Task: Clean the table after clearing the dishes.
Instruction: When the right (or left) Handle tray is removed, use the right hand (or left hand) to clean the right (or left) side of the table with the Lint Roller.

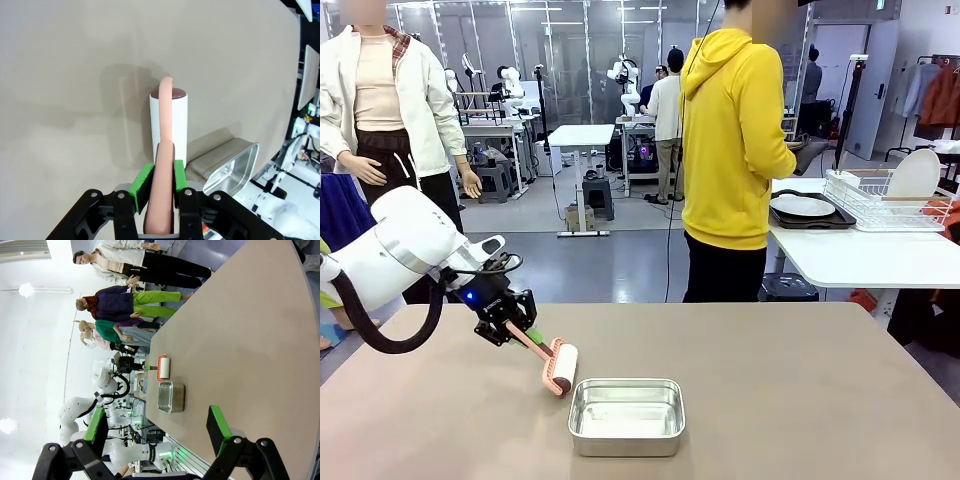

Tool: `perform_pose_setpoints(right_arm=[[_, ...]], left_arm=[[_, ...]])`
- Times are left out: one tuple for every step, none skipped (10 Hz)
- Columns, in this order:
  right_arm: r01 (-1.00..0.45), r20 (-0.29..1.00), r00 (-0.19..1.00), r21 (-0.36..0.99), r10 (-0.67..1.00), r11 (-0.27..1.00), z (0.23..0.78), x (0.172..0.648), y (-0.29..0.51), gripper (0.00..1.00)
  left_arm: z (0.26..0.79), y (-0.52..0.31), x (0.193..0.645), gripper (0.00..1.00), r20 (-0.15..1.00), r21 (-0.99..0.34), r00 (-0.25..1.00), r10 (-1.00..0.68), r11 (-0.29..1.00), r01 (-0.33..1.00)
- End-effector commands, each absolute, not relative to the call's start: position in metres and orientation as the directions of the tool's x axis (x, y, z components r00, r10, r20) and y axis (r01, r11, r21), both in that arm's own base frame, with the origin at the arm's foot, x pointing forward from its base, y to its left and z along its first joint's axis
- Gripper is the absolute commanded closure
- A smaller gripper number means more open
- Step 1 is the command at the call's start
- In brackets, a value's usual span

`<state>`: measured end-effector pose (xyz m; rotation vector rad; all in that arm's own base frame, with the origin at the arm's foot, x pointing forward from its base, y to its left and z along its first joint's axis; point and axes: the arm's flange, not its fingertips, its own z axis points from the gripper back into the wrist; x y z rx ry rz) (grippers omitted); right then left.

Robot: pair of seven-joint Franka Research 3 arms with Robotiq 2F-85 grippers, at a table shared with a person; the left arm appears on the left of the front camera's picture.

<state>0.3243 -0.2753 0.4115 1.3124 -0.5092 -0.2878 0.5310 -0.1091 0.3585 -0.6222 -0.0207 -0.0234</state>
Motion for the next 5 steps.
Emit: perform_pose_setpoints(right_arm=[[-0.097,0.207,0.856,0.964,-0.473,0.247,0.415,0.323,-0.274,0.0],[-0.097,0.207,0.856,0.964,-0.473,0.247,0.415,0.323,-0.274,0.0],[-0.097,0.207,0.856,0.964,-0.473,0.247,0.415,0.323,-0.274,0.0],[-0.097,0.207,0.856,0.964,-0.473,0.247,0.415,0.323,-0.274,0.0],[-0.097,0.207,0.856,0.964,-0.473,0.247,0.415,0.323,-0.274,0.0]], left_arm=[[0.342,-0.103,0.538,0.78,0.023,-0.603,0.999,-0.026,0.797,0.034],[0.338,-0.1,0.537,0.78,0.022,-0.586,1.0,-0.015,0.81,0.025],[0.336,-0.096,0.536,0.78,0.024,-0.569,1.0,-0.005,0.822,0.018],[0.338,-0.091,0.534,0.78,0.03,-0.569,1.0,0.004,0.822,0.014],[0.34,-0.087,0.532,0.78,0.038,-0.571,0.999,0.008,0.821,0.016]])
